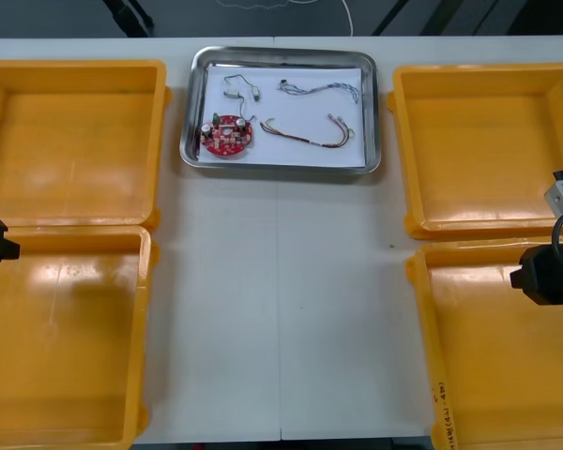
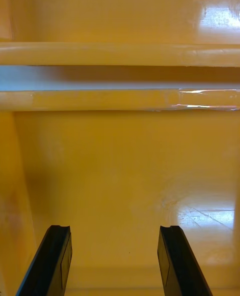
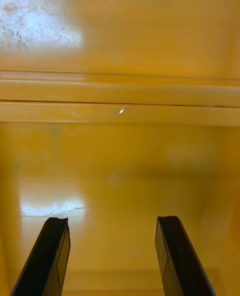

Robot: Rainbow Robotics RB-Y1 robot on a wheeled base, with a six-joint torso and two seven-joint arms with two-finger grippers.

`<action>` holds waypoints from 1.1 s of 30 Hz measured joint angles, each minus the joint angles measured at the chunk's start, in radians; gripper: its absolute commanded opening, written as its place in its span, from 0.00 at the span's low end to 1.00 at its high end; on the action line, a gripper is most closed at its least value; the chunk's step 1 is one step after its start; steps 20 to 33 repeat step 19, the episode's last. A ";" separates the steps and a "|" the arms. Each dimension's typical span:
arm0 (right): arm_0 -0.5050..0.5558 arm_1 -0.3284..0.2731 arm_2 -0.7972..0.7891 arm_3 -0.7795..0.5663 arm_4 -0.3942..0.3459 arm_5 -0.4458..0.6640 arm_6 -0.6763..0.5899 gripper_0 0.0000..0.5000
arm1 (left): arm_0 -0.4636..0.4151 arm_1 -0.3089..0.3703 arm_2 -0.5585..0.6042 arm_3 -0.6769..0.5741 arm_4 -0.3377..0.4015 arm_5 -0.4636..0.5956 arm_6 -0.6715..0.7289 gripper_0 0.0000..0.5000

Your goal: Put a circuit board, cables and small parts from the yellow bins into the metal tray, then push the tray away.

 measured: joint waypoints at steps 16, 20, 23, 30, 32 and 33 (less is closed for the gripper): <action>0.001 0.000 0.000 0.000 0.015 0.000 0.005 1.00 | 0.000 0.000 0.000 0.000 0.000 0.000 0.000 1.00; 0.001 0.000 0.000 0.000 0.019 0.000 0.005 1.00 | 0.000 0.000 0.000 0.000 0.000 0.000 0.000 1.00; 0.001 0.000 0.000 0.000 0.019 0.000 0.005 1.00 | 0.000 0.000 0.000 0.000 0.000 0.000 0.000 1.00; 0.001 0.000 0.000 0.000 0.019 0.000 0.005 1.00 | 0.000 0.000 0.000 0.000 0.000 0.000 0.000 1.00; 0.001 0.000 0.000 0.000 0.019 0.000 0.005 1.00 | 0.000 0.000 0.000 0.000 0.000 0.000 0.000 1.00; 0.001 0.000 0.000 0.000 0.019 0.000 0.005 1.00 | 0.000 0.000 0.000 0.000 0.000 0.000 0.000 1.00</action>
